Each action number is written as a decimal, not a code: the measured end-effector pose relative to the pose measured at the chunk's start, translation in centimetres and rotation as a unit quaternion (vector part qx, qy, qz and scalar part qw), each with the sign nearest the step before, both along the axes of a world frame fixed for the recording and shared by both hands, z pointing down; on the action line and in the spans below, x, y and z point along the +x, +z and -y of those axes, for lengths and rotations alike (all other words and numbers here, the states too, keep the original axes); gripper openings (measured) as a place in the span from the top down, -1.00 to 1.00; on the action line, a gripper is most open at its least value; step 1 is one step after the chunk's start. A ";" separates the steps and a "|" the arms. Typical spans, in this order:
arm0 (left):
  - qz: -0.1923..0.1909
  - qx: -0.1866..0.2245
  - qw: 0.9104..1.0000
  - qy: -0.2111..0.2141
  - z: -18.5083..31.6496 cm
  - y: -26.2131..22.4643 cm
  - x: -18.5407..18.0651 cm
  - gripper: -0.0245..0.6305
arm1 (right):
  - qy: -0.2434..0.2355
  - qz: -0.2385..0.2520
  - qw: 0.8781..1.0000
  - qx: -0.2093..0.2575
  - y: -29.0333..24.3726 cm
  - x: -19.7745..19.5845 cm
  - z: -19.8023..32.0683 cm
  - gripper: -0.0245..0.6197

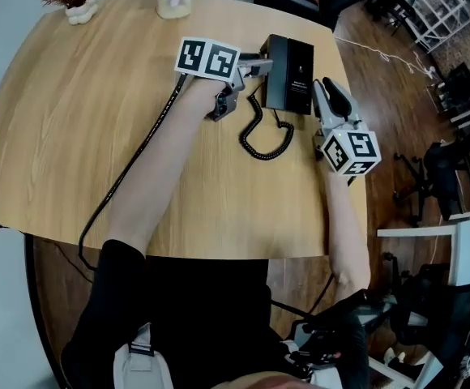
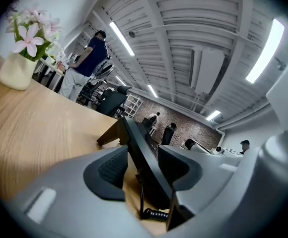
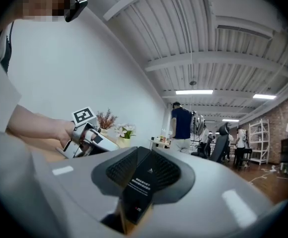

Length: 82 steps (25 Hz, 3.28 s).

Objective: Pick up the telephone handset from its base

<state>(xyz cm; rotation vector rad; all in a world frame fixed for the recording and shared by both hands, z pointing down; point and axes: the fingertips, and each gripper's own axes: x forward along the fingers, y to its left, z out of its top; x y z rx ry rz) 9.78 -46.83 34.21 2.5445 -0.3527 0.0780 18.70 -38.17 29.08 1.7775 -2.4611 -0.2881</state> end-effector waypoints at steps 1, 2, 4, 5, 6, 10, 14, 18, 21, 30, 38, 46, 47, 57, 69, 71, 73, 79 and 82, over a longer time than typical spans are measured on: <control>0.002 0.002 1.000 -0.002 0.2 0.0 0.0 0.36 | -0.004 0.001 1.000 0.001 0.0 -0.2 0.0 0.64; 0.004 0.002 1.000 -0.003 0.3 0.0 0.0 0.34 | -0.006 0.001 1.000 0.002 0.0 -0.3 0.0 0.64; 0.008 -0.006 1.000 0.000 0.6 0.2 0.0 0.34 | -0.007 0.000 1.000 0.003 0.2 -0.5 -0.2 0.64; 0.008 -0.013 1.000 0.002 0.7 0.2 0.1 0.33 | -0.006 -0.002 1.000 0.004 0.1 -0.4 -0.2 0.64; 0.010 -0.022 1.000 0.005 0.8 0.3 0.2 0.32 | -0.005 -0.005 1.000 0.004 0.0 -0.3 -0.2 0.64; 0.030 -0.058 0.998 0.024 0.8 1.1 0.5 0.26 | -0.005 -0.006 1.000 0.006 0.0 -0.3 -0.2 0.64; 0.042 -0.085 0.995 0.040 0.3 1.6 0.8 0.20 | -0.007 -0.006 1.000 0.006 0.2 -0.5 -0.5 0.64; 0.054 -0.093 0.994 0.037 0.1 1.7 1.1 0.19 | -0.012 -0.007 1.000 0.008 -0.2 -0.6 -0.8 0.64; 0.078 -0.088 0.992 0.043 -0.3 2.2 1.5 0.19 | -0.014 -0.007 1.000 0.004 -0.2 -0.6 -1.0 0.64; 0.090 -0.093 0.991 0.046 -0.4 2.4 2.3 0.19 | -0.023 -0.007 1.000 -0.007 -0.2 -0.7 -1.3 0.64; 0.099 -0.074 0.991 0.046 -0.8 2.8 3.4 0.42 | -0.027 -0.006 1.000 -0.012 -0.1 -1.0 -2.0 0.64; 0.057 -0.058 0.996 0.033 0.6 1.5 2.0 0.43 | -0.056 -0.016 0.998 -0.012 0.0 -3.0 -0.6 0.64; 0.055 -0.067 0.996 0.029 0.2 1.6 2.1 0.43 | -0.053 -0.016 0.998 -0.016 0.3 -2.8 -0.9 0.64; 0.054 -0.038 0.998 0.018 0.7 1.5 2.1 0.42 | -0.045 -0.014 0.998 -0.028 1.0 -1.3 -1.5 0.64; 0.065 -0.058 0.996 0.024 -0.4 1.7 3.4 0.38 | -0.038 -0.008 0.999 -0.032 0.6 -1.0 -1.5 0.67; 0.075 -0.051 0.996 0.015 -0.3 2.1 3.5 0.46 | -0.032 -0.007 0.999 -0.033 0.7 -0.7 -1.6 0.67; 0.049 -0.057 0.997 0.016 -0.4 1.9 3.3 0.52 | -0.027 -0.004 0.999 -0.032 0.7 -0.4 -1.6 0.67; -0.090 -0.086 0.992 0.034 -1.9 -1.5 2.3 0.66 | -0.033 0.000 0.999 -0.032 0.6 -0.7 -1.0 0.67; -0.133 -0.062 0.988 0.049 -3.5 -3.5 1.7 0.68 | -0.036 -0.004 0.999 -0.035 0.7 -0.8 -1.3 0.67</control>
